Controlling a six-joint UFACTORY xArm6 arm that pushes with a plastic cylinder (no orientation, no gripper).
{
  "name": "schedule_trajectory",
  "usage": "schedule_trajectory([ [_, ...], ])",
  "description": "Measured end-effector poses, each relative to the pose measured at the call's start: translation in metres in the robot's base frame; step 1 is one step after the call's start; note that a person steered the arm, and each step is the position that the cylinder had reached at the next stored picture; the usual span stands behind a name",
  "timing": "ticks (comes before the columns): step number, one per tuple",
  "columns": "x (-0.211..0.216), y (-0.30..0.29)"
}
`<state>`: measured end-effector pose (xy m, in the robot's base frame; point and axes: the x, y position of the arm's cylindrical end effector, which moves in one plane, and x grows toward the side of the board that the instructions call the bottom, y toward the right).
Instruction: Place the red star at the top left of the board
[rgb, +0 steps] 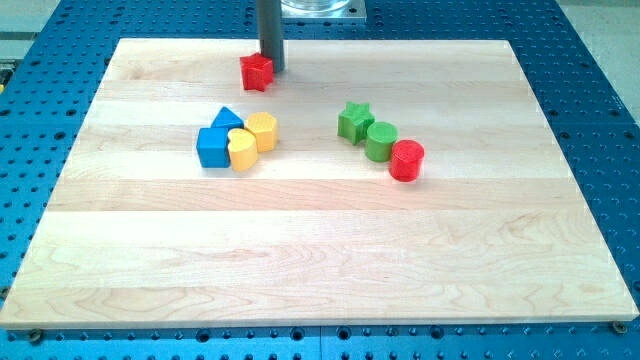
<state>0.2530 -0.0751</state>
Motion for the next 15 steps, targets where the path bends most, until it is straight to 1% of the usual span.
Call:
schedule_trajectory([
  [1, 0.013, -0.025],
  [2, 0.018, -0.004],
  [3, 0.035, 0.013],
  [4, 0.061, 0.006],
  [5, 0.072, -0.027],
  [6, 0.049, -0.059],
  [7, 0.036, -0.066],
  [8, 0.036, -0.066],
  [9, 0.015, -0.066],
  [10, -0.016, -0.067],
  [12, -0.021, -0.078],
  [13, -0.021, -0.099],
  [15, -0.021, -0.114],
])
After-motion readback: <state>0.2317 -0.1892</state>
